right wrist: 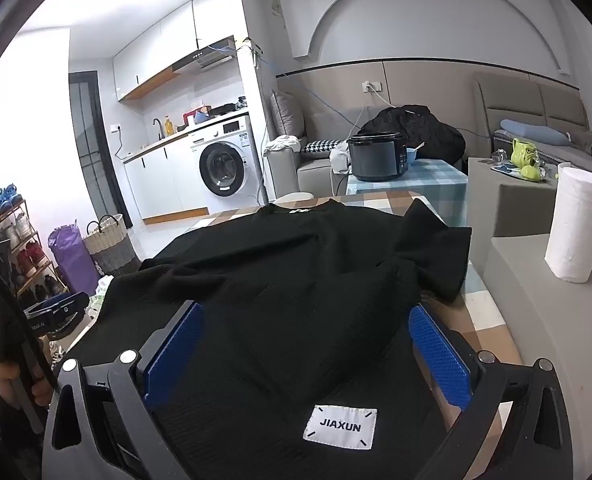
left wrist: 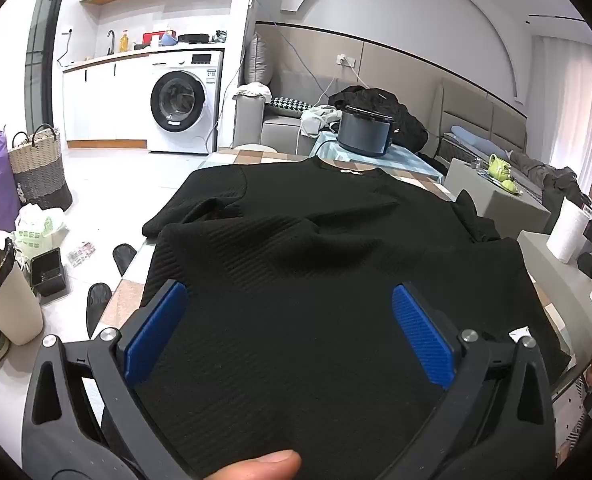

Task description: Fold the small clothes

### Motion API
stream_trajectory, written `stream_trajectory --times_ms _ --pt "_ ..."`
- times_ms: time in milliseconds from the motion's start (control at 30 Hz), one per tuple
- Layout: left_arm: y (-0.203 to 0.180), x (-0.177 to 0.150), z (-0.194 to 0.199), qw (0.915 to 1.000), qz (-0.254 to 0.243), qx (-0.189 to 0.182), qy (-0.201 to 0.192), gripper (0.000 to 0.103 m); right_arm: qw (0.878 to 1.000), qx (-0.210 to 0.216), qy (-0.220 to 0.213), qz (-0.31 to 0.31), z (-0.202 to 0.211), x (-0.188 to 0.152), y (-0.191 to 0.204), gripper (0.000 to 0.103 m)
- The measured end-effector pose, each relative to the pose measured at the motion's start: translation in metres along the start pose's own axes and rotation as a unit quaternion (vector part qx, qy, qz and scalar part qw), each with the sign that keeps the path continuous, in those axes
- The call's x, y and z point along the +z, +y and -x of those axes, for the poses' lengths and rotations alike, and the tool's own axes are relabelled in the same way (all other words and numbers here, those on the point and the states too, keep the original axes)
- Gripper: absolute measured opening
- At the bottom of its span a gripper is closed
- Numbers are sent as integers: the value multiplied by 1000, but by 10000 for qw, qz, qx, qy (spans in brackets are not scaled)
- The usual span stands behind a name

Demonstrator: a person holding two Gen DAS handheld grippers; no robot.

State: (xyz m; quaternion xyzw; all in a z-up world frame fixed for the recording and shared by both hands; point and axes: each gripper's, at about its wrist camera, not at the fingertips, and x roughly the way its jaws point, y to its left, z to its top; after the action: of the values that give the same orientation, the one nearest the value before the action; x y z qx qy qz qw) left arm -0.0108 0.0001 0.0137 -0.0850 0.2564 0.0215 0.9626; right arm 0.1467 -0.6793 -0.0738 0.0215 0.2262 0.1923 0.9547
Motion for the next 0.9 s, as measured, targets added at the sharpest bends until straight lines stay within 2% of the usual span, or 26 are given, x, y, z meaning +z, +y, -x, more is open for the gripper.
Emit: stream_trajectory --times_ms 900 --pt "-3 -1 1 10000 -26 -1 0 102 10000 -9 -37 18 3 -2 -3 103"
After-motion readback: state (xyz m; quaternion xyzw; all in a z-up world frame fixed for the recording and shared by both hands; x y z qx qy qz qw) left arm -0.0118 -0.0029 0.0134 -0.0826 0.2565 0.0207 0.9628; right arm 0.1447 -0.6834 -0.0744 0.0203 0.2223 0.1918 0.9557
